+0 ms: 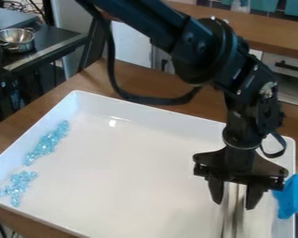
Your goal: Sweep into pile
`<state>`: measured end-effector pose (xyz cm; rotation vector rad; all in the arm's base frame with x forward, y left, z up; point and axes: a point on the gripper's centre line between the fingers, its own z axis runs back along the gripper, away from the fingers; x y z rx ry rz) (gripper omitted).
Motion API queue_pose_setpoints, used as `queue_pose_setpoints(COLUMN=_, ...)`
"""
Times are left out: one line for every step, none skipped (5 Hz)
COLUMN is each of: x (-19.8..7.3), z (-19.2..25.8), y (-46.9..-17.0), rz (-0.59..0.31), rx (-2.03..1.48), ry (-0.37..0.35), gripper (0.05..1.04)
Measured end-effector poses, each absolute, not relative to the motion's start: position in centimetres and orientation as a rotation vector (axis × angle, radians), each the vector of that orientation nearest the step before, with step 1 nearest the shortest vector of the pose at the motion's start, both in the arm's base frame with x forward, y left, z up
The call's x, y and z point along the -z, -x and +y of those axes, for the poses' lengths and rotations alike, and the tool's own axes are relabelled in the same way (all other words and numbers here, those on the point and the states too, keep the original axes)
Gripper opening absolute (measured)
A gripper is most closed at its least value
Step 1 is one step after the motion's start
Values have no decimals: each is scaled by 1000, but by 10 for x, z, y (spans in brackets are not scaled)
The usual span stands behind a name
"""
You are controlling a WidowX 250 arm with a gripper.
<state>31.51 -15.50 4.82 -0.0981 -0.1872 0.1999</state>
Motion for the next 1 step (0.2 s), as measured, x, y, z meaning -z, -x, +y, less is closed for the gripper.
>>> queue_pose_setpoints(x=-60, z=-154, y=-308, rz=-178, rx=-172, ry=110, gripper=981)
